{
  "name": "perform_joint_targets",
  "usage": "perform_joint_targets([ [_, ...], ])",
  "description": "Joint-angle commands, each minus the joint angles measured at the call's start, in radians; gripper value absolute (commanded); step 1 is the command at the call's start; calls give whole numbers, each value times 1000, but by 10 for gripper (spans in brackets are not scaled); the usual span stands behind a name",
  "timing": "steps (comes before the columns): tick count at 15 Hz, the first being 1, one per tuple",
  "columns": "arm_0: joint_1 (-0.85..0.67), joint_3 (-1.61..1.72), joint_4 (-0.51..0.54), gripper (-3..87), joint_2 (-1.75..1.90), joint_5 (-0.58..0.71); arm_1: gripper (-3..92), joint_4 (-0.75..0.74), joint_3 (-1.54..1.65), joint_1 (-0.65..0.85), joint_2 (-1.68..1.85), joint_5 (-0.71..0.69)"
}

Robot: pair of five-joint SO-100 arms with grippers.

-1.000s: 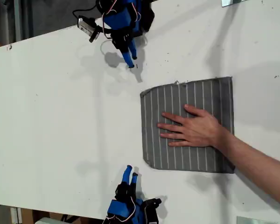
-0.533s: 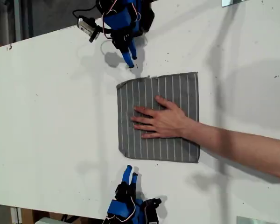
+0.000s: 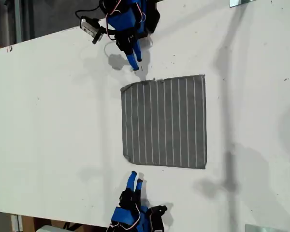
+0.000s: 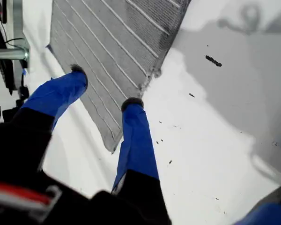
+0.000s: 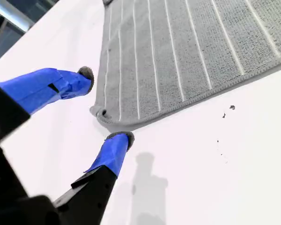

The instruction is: Grasp corners of a square towel and fold twice.

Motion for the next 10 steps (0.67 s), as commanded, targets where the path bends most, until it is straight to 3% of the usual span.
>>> perform_joint_targets([
  [1, 2, 0, 3, 225, -5, -17, 208, 17, -2, 5, 0, -12],
  [9, 2, 0, 3, 225, -5, -17, 208, 17, -2, 26, 0, -11],
  [10, 2, 0, 3, 225, -5, -17, 207, 20, -11, 89, 0, -14],
])
